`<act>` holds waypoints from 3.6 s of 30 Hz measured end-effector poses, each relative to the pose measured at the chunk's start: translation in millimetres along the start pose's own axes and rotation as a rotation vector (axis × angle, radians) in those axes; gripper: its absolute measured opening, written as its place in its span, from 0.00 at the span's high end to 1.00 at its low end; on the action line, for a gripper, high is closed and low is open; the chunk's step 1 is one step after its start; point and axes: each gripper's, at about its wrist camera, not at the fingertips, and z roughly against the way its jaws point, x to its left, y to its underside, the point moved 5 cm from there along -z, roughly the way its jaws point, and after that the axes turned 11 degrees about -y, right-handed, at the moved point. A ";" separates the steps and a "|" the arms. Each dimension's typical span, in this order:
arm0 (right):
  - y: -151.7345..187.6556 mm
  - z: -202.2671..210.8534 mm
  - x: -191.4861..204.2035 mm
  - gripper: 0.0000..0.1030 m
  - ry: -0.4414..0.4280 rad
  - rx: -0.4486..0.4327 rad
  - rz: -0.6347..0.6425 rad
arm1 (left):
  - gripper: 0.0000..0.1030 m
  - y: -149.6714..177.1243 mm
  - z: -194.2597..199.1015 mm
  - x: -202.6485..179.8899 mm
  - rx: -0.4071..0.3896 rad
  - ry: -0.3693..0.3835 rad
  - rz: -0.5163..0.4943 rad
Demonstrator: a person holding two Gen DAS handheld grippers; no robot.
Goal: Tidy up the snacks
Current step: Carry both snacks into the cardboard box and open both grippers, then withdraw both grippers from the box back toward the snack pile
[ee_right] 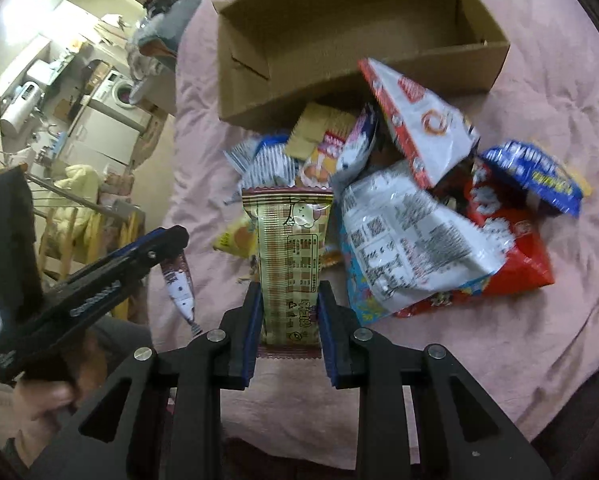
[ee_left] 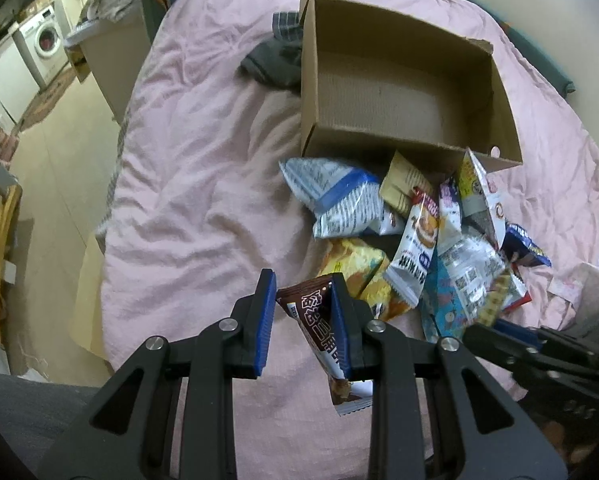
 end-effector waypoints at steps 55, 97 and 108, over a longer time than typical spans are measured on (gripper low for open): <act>-202.3 -19.8 -77.5 0.73 0.154 -0.124 0.028 | 0.76 -177.5 -63.1 -91.1 -0.266 -0.019 -0.091; -190.8 51.4 -52.3 0.02 0.161 -0.290 0.089 | 0.16 -163.9 13.8 -39.5 -0.422 -0.018 0.072; -156.0 79.5 -46.0 0.00 0.168 -0.340 0.100 | 0.13 -133.6 29.5 -22.4 -0.404 0.013 0.092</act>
